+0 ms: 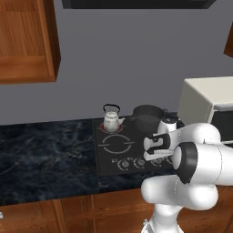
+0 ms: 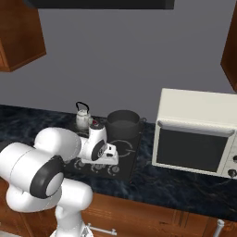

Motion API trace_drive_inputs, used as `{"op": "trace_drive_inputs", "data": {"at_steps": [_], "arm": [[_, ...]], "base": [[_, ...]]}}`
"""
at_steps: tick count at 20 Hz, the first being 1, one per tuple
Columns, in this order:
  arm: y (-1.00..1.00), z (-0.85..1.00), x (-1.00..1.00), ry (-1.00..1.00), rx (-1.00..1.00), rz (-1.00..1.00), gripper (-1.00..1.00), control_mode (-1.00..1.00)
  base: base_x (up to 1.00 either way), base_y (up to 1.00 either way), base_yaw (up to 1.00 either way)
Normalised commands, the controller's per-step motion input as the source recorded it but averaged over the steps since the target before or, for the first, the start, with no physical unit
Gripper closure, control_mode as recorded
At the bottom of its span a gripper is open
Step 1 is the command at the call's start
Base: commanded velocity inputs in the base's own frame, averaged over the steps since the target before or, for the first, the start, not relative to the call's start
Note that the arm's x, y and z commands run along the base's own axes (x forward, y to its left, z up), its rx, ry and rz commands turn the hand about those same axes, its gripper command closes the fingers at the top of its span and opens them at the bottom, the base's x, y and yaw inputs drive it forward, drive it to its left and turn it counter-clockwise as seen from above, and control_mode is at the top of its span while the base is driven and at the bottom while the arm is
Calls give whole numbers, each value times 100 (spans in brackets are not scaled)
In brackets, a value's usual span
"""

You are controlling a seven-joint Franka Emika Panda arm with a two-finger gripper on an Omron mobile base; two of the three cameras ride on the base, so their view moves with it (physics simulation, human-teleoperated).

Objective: Pick the kettle from the cabinet and place it on a stove burner. Then pick the pot from the counter and place it on another stove burner. Finally, turn both burners on.

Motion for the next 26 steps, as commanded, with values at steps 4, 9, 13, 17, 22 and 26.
{"op": "trace_drive_inputs", "data": {"at_steps": [4,9,13,17,22,26], "arm": [[12,-26,0,0,0,16,100,-100],[23,-37,0,0,-3,18,100,-100],[26,-47,-1,0,-7,23,100,-100],[19,-48,-8,0,-7,25,100,-100],[11,-50,-14,-1,-6,27,100,-100],[1,-42,-22,-8,-1,26,100,-100]], "base": [[0,0,0],[0,0,0],[0,0,0],[0,0,0],[0,0,0],[0,0,0]]}}
